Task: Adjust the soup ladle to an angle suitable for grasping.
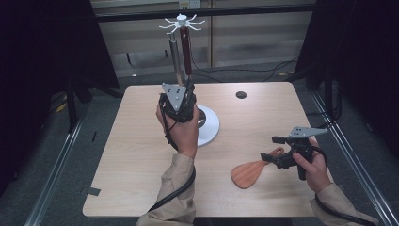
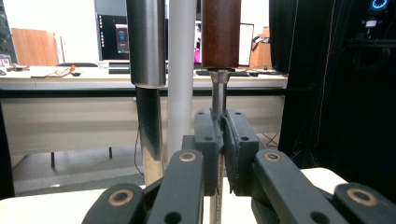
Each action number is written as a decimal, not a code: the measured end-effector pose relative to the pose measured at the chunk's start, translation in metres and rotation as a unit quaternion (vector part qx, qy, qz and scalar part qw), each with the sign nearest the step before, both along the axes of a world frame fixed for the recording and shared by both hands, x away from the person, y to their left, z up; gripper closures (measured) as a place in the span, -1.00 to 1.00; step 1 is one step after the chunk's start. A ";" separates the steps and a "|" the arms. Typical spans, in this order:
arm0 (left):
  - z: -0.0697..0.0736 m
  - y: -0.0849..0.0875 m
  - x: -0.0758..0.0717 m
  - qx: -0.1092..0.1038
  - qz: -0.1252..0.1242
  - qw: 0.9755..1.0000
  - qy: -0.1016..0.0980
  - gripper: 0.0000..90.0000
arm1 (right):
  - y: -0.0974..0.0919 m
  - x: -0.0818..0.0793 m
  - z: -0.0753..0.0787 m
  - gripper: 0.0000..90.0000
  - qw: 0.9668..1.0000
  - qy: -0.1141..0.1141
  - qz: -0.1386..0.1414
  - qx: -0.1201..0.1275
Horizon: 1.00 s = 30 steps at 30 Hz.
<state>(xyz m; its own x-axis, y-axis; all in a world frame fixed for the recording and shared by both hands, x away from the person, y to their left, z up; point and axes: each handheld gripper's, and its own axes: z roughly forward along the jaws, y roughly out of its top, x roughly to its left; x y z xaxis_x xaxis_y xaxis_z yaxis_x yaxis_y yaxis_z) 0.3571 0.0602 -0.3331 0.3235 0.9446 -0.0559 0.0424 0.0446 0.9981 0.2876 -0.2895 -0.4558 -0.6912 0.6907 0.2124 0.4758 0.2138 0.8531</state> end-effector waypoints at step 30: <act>0.008 0.009 -0.012 -0.023 -0.020 0.996 -0.082 0.95 | 0.000 0.001 -0.001 -0.89 1.000 -0.002 0.002 -0.003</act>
<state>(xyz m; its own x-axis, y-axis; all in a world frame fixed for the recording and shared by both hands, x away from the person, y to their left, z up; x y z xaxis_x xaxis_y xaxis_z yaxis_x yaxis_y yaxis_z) 0.3448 0.0689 -0.3254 0.3684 0.9287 -0.0427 -0.1184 0.0924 0.9887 0.2882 -0.2892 -0.4564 -0.6945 0.6897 0.2051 0.4719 0.2214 0.8534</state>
